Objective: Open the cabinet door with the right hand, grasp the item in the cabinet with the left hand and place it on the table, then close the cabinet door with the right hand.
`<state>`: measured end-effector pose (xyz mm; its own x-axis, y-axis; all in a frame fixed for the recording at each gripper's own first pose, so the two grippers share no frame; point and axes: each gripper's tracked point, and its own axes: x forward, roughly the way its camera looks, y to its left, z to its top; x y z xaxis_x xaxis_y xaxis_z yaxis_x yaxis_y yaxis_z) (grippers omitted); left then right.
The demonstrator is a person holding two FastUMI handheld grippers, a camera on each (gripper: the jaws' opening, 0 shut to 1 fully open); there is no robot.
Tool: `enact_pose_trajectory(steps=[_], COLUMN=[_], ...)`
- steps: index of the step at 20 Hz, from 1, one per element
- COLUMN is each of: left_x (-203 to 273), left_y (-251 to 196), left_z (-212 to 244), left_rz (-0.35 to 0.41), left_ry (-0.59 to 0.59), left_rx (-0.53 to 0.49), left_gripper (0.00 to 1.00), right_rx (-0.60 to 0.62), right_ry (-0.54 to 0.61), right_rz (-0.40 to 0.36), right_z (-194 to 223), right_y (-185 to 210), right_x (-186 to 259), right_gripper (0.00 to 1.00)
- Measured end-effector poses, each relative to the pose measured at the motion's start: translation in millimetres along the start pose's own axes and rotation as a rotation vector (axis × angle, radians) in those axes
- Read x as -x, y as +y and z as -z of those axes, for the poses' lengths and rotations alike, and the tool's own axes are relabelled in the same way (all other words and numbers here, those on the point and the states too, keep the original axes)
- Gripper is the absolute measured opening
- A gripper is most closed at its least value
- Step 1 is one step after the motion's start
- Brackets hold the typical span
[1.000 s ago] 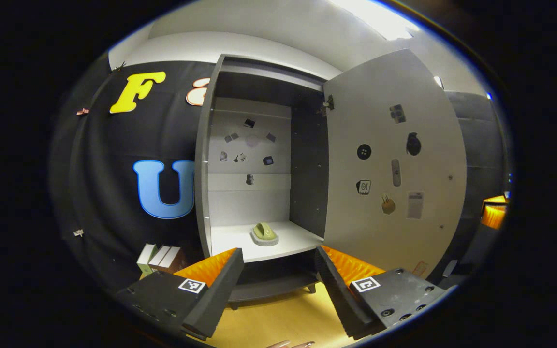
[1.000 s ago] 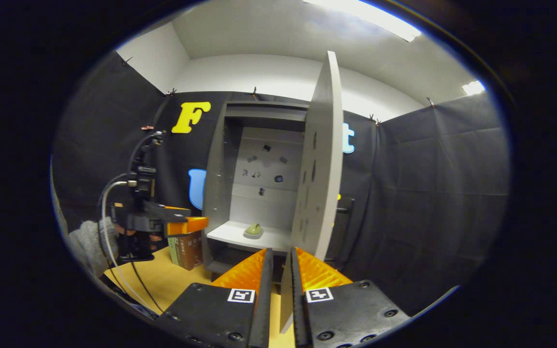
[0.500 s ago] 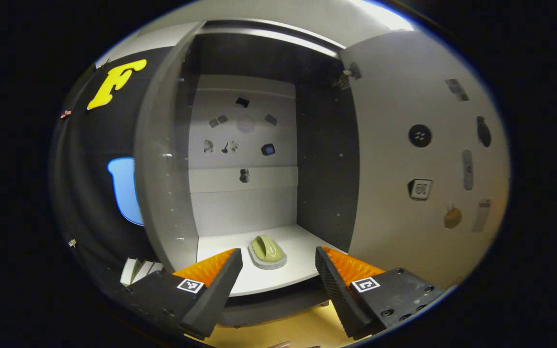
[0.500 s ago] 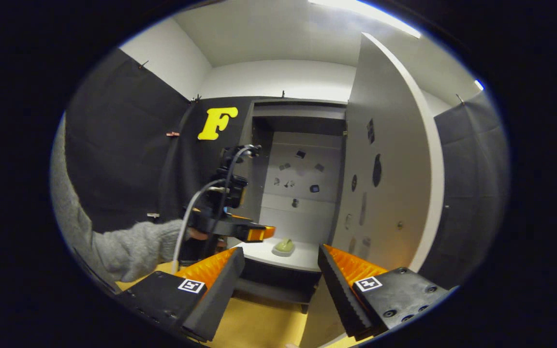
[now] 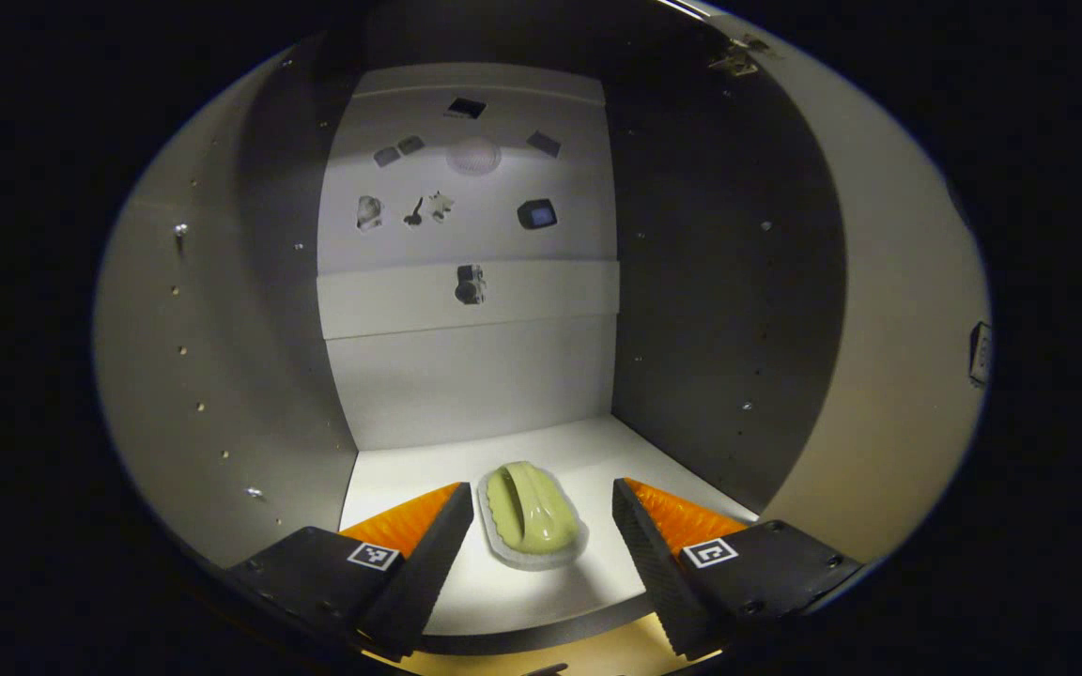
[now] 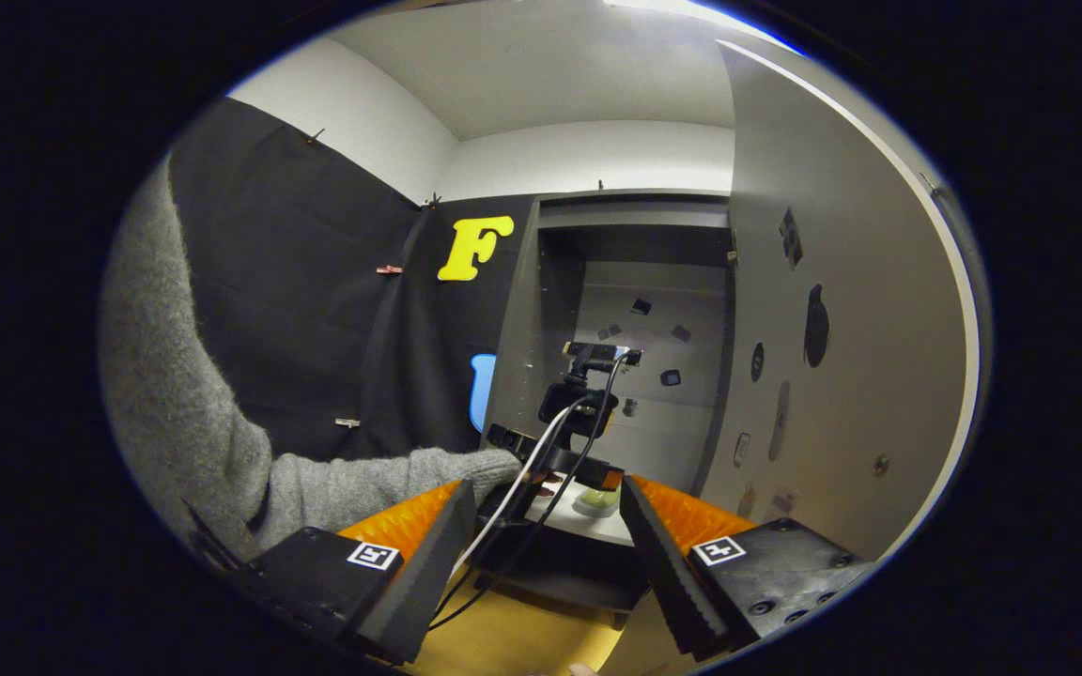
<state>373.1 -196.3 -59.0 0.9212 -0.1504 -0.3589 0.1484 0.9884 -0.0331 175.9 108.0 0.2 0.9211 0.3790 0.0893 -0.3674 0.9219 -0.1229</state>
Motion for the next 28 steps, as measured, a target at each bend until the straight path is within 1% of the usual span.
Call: enact_pose_trajectory(steps=[1,4,6,7,9,10,11,14,16,17,18,19,20,23,26,28], left_x=[-8.6,-28.6,-40.1,-42.8,-54.2,-58.7,-62.7,-72.7,-77.1,-78.2,-78.3,-78.9,-78.8,-76.5,-70.2,-59.5], left_y=[1.2,9.5,11.7,11.5,15.6,17.2,17.6,15.8,18.5,19.5,21.5,23.7,23.0,21.5,14.6,11.8], left_z=[3.1,10.4,17.1,20.5,23.7,24.6,25.6,31.4,28.9,28.9,27.9,29.4,28.6,28.0,27.9,26.7], left_rz=[0.002,-0.034,-0.042,-0.044,-0.063,-0.074,-0.081,-0.084,-0.095,-0.102,-0.117,-0.130,-0.134,-0.139,-0.100,-0.077], left_ry=[0.016,0.048,0.070,0.078,0.091,0.096,0.101,0.125,0.119,0.116,0.117,0.122,0.120,0.116,0.114,0.110], left_rx=[0.006,-0.009,0.001,0.012,0.010,-0.001,-0.007,-0.001,-0.004,-0.008,-0.018,-0.027,-0.032,-0.023,0.016,0.019], left_gripper=[0.94,0.92,0.88,0.84,0.81,0.80,0.78,0.74,0.67,0.57,0.52,0.36,0.29,0.24,0.22,0.22], right_rx=[-0.011,-0.030,-0.015,-0.010,-0.005,-0.006,-0.007,-0.005,-0.004,-0.004,-0.005,-0.007,-0.007,-0.008,-0.011,-0.013], right_ry=[0.000,0.004,-0.001,-0.008,-0.016,-0.020,-0.023,-0.019,-0.017,-0.017,-0.018,-0.019,-0.019,-0.018,-0.019,-0.019], right_rz=[0.007,0.018,0.034,0.042,0.062,0.067,0.071,0.083,0.086,0.087,0.089,0.091,0.093,0.099,0.108,0.118], right_z=[-0.3,-1.7,-4.0,-5.7,-7.1,-7.8,-9.7,-9.8,-9.7,-9.6,-9.8,-9.9,-10.3,-10.7,-11.1,-10.6], right_y=[0.1,4.6,-0.4,-1.8,-4.5,-4.7,-5.0,-7.2,-8.0,-8.8,-8.9,-9.0,-9.0,-10.2,-10.7,-11.8], right_x=[-3.2,-4.4,-4.7,-4.3,-4.5,-4.4,-4.2,-3.6,-3.6,-2.9,-2.7,-2.8,-2.7,-1.8,-1.2,-1.0], right_gripper=[0.97,0.97,0.97,0.97,0.96,0.99,0.96,0.96,0.96,0.96,0.96,0.96,0.96,0.96,0.96,0.96])
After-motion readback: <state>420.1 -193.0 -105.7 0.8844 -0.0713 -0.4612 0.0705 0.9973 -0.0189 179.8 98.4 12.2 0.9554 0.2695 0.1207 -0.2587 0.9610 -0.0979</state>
